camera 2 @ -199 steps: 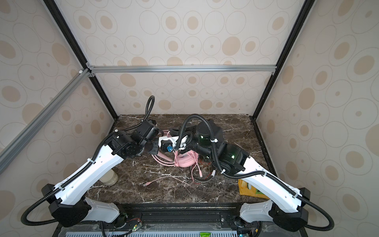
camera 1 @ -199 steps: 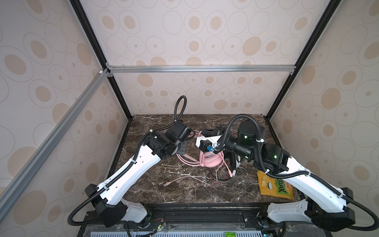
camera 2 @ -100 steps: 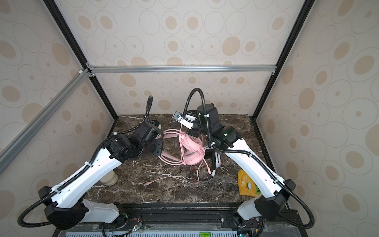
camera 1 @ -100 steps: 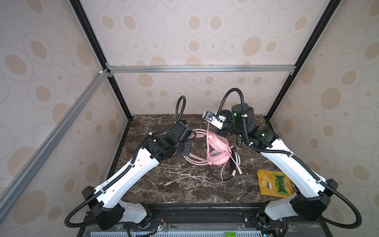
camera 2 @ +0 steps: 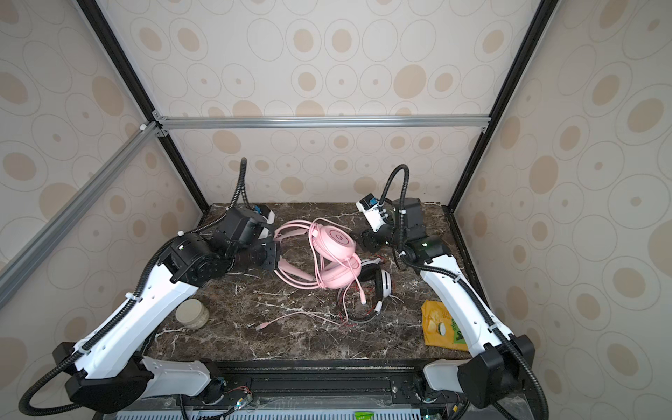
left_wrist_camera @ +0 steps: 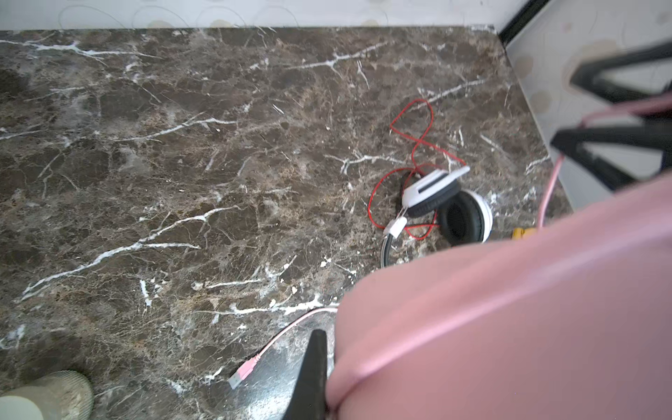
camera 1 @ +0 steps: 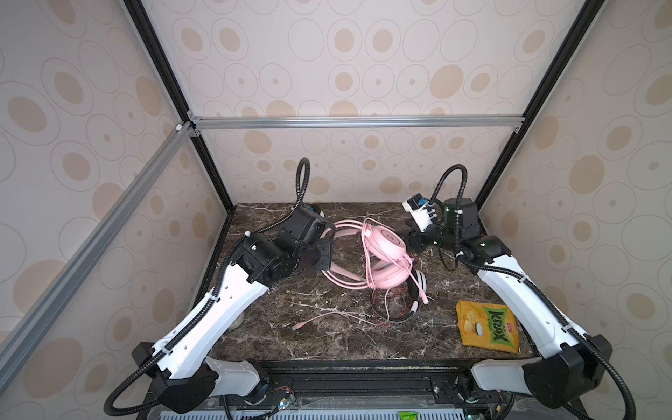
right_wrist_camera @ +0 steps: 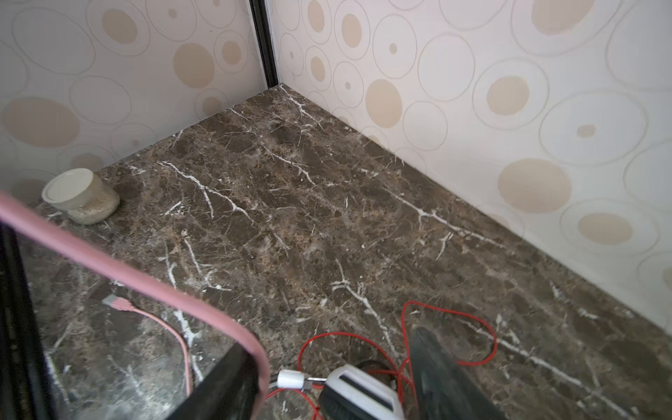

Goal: Wrap the headphones

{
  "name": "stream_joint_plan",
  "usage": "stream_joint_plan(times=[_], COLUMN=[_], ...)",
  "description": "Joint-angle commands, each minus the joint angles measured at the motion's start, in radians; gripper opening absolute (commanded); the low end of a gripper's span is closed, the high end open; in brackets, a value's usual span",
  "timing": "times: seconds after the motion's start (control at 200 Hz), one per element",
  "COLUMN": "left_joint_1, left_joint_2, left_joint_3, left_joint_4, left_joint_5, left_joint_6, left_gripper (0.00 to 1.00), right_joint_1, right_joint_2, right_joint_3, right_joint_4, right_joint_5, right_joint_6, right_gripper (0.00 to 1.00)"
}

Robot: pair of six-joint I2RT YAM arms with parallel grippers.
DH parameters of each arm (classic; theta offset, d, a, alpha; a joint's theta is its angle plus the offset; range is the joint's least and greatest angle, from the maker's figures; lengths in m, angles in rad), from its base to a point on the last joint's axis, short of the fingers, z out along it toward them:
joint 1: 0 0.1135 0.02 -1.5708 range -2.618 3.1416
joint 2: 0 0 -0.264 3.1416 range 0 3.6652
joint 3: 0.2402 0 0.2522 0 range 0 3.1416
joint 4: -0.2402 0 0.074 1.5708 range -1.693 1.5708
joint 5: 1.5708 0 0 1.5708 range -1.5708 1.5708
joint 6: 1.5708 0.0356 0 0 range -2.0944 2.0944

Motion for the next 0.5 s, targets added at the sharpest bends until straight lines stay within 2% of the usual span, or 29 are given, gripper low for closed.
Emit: stream_joint_plan(times=[0.0,0.075,0.155,0.21,0.27,0.315,0.42,0.495], left_joint_1=[0.110,0.179,0.216,0.228,0.232,0.233,0.233,0.233], left_joint_2=[-0.005,-0.003,0.001,0.013,0.027,0.041,0.060,0.054], left_joint_3=[0.059,0.053,0.060,0.074,0.095,0.109,0.127,0.115], left_joint_4=[0.031,0.028,0.024,0.013,-0.014,-0.032,-0.069,-0.074], left_joint_5=[0.111,0.143,0.141,0.127,0.100,0.096,0.095,0.099], left_joint_6=[-0.089,-0.120,-0.149,-0.185,-0.241,-0.271,-0.354,-0.404], left_gripper=[0.00,0.00,0.00,0.00,0.00,0.00,0.00,0.00], right_joint_1=[0.002,0.000,0.003,0.002,0.017,0.069,0.267,0.354], right_joint_2=[-0.154,-0.261,-0.338,-0.374,-0.407,-0.435,-0.456,-0.402], right_joint_3=[-0.116,-0.203,-0.256,-0.290,-0.344,-0.384,-0.406,-0.373], right_joint_4=[0.000,0.017,-0.014,-0.007,0.061,0.133,0.205,0.245], right_joint_5=[-0.017,0.030,0.049,-0.016,-0.150,-0.184,-0.066,-0.037], right_joint_6=[0.157,0.225,0.283,0.319,0.353,0.368,0.311,0.312], right_gripper=[0.69,0.71,0.62,0.54,0.47,0.45,0.46,0.49])
